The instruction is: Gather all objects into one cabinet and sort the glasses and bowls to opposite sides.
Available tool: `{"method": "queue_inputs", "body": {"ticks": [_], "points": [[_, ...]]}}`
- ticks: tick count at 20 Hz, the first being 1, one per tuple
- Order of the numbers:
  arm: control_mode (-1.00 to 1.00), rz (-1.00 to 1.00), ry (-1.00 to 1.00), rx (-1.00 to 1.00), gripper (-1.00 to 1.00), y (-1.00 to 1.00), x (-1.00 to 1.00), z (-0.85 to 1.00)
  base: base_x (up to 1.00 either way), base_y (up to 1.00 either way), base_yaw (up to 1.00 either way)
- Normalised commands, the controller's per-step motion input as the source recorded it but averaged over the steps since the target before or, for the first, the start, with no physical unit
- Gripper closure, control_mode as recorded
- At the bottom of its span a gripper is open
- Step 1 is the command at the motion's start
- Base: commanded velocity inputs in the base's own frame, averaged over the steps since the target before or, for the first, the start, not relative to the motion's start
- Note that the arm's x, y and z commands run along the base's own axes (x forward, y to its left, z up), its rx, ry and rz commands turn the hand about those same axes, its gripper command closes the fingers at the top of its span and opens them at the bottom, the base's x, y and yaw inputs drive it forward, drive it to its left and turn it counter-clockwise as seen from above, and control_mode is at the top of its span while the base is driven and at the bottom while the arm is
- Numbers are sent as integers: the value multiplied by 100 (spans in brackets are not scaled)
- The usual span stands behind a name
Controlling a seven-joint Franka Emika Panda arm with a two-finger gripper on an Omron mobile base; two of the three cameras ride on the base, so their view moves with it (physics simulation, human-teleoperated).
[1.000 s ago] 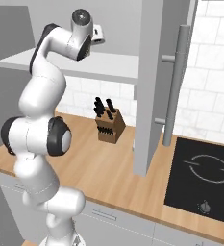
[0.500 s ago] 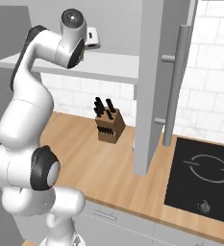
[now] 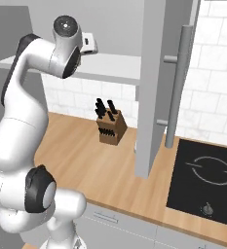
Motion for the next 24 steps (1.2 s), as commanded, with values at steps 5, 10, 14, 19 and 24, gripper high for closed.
{"method": "queue_inputs", "body": {"ticks": [5, 10, 14, 19, 24], "points": [[-100, 0, 0, 0, 100, 0, -19, -1, 0, 0, 0], [100, 0, 0, 0, 100, 0, 0, 0, -100, 0, 0], [100, 0, 0, 0, 100, 0, 0, 0, -100, -2, -20], [100, 0, 0, 0, 100, 0, 0, 0, -95, 0, -67], [100, 0, 0, 0, 100, 0, 0, 0, -65, 0, -83]]}}
